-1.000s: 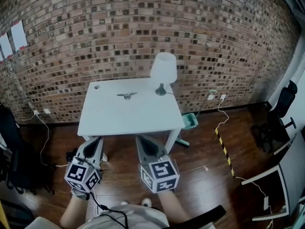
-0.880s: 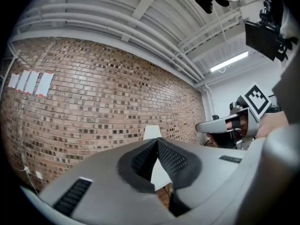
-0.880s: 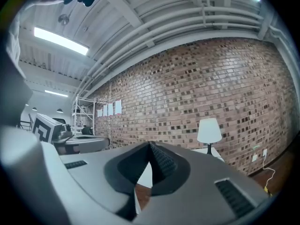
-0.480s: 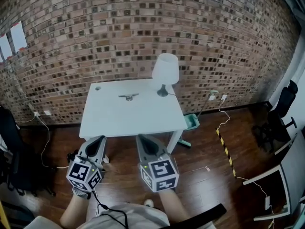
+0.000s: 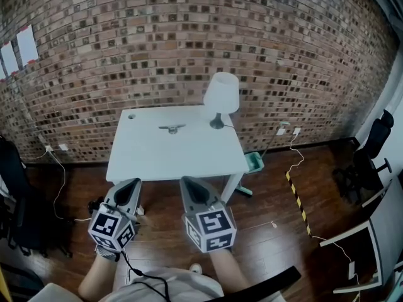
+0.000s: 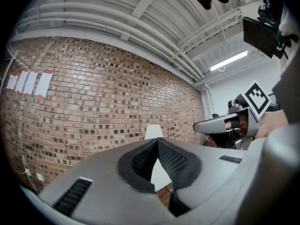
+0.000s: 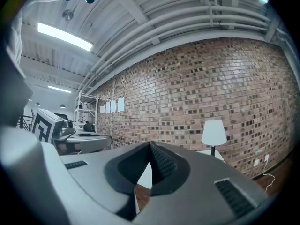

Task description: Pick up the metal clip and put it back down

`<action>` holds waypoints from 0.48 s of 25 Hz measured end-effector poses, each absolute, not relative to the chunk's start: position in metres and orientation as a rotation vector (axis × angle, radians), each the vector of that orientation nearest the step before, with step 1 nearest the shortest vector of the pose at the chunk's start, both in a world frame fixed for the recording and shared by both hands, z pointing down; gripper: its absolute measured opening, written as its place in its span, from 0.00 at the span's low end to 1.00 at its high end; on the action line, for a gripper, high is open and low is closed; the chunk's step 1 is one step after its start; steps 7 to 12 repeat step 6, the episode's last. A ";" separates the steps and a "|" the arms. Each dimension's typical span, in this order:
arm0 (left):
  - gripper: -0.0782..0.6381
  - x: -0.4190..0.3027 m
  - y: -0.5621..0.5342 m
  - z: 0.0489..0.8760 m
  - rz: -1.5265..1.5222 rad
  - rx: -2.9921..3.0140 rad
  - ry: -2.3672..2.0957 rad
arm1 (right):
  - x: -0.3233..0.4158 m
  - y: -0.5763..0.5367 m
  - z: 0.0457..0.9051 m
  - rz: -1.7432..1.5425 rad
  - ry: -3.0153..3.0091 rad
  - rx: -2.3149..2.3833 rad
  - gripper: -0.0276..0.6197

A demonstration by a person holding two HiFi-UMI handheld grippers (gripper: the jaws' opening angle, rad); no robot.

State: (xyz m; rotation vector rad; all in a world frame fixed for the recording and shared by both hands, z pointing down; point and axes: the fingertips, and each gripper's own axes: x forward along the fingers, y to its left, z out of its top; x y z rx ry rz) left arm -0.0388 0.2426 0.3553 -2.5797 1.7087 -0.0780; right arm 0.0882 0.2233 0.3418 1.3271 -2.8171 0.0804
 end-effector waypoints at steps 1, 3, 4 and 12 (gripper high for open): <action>0.11 -0.038 0.243 0.356 -0.078 -2.582 1.708 | 0.089 0.223 0.341 0.080 -2.816 1.328 0.02; 0.11 -0.038 0.243 0.357 -0.081 -2.587 1.707 | 0.088 0.223 0.341 0.075 -2.815 1.332 0.02; 0.11 -0.038 0.243 0.357 -0.085 -2.589 1.706 | 0.088 0.223 0.341 0.074 -2.815 1.333 0.02; 0.11 -0.039 0.243 0.358 -0.092 -2.592 1.703 | 0.086 0.223 0.341 0.075 -2.813 1.333 0.02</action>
